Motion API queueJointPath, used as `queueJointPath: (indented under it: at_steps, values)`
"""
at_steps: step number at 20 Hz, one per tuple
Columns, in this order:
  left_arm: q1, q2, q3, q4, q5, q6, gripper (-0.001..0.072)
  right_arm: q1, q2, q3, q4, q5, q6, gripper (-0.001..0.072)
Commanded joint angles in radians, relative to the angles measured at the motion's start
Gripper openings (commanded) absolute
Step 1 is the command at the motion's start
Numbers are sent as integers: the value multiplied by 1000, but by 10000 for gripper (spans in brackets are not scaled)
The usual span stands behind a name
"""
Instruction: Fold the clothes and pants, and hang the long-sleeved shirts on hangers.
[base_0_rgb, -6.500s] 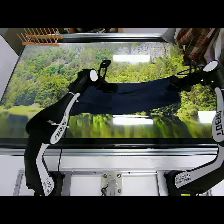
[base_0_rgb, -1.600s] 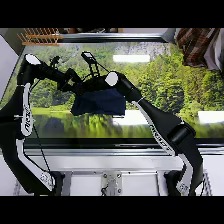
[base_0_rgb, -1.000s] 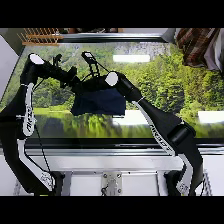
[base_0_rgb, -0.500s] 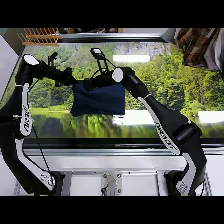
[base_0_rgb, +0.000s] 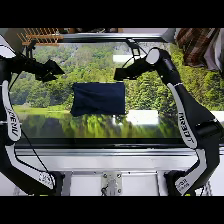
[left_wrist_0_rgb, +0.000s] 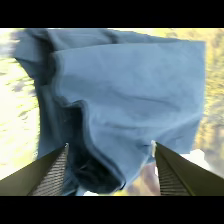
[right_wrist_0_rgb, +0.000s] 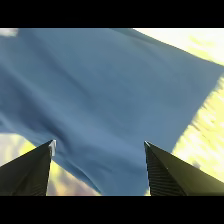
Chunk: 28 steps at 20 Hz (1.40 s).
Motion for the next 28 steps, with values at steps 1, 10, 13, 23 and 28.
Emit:
queueJointPath:
  at_steps: [1,10,13,23,28]
  values:
    - [13,126,-101,62,43,23,559,-122,7,-66,-3,89,15,611]
    - [-89,383,-454,63,259,105,11,-241,-19,-515,380,-174,-84,617]
    - [-132,424,-498,63,294,105,11,-208,-90,-528,577,-195,-209,617]
    - [-212,428,-505,61,291,104,11,-25,-183,-499,792,-296,-399,302]
    - [-212,428,-505,61,251,103,11,-76,-99,-459,705,-290,-460,12]
